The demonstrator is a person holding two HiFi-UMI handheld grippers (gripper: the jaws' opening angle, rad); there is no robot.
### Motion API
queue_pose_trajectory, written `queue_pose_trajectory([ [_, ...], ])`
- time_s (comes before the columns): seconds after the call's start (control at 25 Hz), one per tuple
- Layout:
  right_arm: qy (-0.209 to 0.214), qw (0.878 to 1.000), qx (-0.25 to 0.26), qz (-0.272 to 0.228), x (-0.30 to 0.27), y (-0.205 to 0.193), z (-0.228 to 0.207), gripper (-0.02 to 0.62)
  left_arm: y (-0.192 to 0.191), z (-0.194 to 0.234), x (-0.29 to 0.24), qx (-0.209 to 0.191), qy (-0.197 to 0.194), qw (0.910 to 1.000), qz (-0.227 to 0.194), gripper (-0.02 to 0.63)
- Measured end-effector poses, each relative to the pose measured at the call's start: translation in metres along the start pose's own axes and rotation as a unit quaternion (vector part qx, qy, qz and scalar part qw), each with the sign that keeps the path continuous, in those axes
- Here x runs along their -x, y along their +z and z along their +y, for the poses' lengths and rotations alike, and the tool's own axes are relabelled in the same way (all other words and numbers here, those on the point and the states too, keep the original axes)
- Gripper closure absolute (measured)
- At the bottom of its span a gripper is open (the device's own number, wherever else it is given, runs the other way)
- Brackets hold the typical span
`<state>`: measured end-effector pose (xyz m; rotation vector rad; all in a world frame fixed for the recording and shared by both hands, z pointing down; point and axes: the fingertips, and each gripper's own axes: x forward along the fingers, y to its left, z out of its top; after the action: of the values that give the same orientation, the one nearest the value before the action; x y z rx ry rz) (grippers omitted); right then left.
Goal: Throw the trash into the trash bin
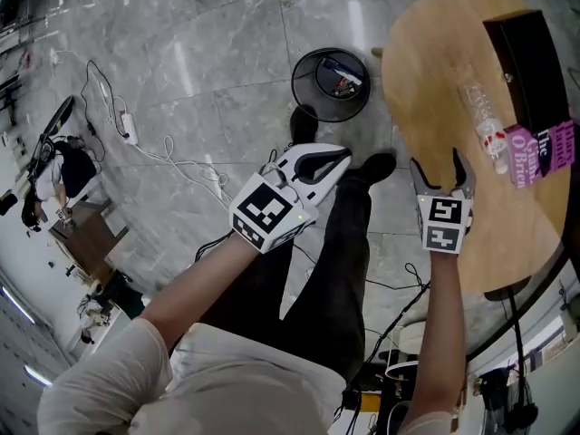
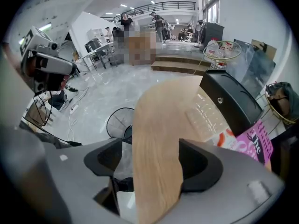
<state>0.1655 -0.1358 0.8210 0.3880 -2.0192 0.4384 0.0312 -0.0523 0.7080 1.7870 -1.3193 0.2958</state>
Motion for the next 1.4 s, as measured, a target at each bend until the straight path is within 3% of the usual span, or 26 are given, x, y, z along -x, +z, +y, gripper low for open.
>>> queue_pose_trajectory([
  [0.24, -0.009, 1.0, 0.024, -0.004, 0.012, 0.003, -0.039, 0.204, 0.022, -0.012, -0.025, -0.017, -0.002, 0.9998, -0.003, 0.6],
  [0.76, -0.027, 0.995, 0.092, -0.002, 0.02, 0.02, -0.122, 0.204, 0.022, -0.021, -0.052, -0.01, 0.007, 0.9998, 0.012, 0.6],
  [1.32, -0.006, 0.988, 0.136, 0.078, -0.035, -0.007, -0.153, 0.207, 0.005, -0.005, -0.057, 0.018, 0.026, 0.9995, 0.008, 0.6],
  [1.4, -0.008, 0.986, 0.139, 0.087, -0.038, -0.012, -0.152, 0.242, -0.002, -0.002, -0.054, 0.02, 0.027, 0.9994, 0.011, 0.6],
])
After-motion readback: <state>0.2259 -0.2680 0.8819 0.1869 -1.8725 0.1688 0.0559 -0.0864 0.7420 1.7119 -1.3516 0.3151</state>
